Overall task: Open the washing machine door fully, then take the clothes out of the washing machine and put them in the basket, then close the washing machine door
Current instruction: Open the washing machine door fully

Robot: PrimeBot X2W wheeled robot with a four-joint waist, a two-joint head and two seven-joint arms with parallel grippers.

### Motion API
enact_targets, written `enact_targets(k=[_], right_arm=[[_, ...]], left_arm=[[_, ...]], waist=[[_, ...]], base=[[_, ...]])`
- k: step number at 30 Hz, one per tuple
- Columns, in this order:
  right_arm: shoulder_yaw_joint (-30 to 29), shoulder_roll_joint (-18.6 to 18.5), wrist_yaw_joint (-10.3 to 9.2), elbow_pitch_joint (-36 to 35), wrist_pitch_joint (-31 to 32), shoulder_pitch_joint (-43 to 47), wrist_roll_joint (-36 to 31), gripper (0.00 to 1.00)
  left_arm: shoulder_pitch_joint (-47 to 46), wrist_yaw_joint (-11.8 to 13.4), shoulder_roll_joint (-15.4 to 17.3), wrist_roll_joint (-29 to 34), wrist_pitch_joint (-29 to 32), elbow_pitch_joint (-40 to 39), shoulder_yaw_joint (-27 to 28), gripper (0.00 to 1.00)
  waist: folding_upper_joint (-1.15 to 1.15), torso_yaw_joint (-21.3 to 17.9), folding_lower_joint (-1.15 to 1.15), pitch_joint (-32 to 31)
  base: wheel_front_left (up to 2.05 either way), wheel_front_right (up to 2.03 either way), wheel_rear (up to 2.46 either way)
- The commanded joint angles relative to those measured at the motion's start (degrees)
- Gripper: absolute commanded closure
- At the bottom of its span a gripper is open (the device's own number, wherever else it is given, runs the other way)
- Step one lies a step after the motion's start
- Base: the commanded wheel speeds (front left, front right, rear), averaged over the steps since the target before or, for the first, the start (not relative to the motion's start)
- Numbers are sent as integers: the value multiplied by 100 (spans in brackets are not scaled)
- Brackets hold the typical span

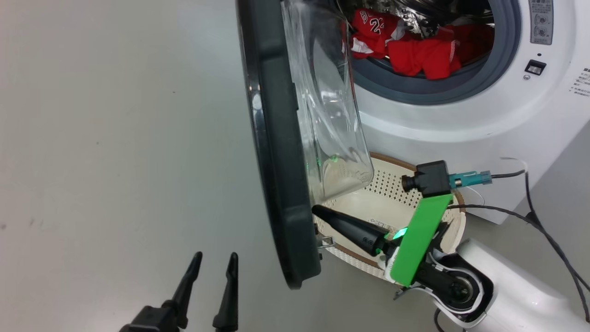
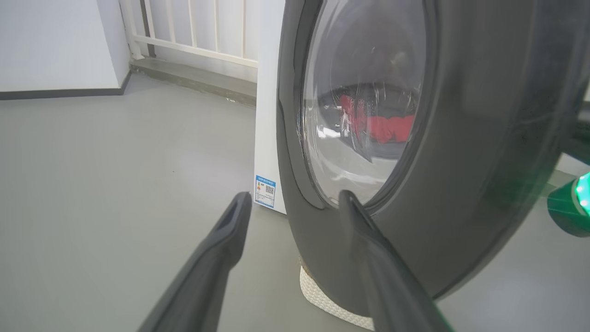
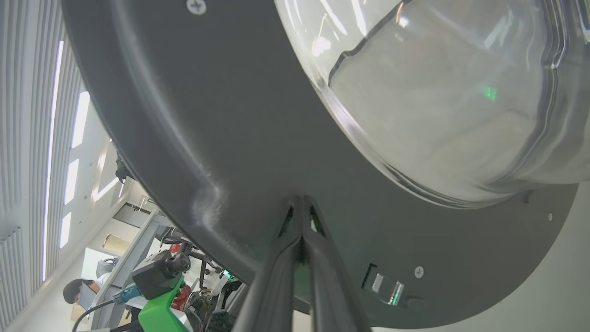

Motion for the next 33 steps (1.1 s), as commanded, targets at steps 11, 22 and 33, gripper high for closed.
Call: enact_targets(k=[11,22,33], right_arm=[[275,547,46,98,24,-295,-54,100],[294,583,46,169,-103,-280,-71,100],[217,160,46,418,-975,349,-213,0]], left_arm=[[17,118,59,7,-52,-274,560,0],[86,95,59,45,-52,-236,571,0],[45,-113,59,201,-52,46,648,0]], waist=[[0,47,0,9],[0,29,0,-72],[0,-61,0,-351]], base=[[0,0,0],[0,0,0],[0,0,0]])
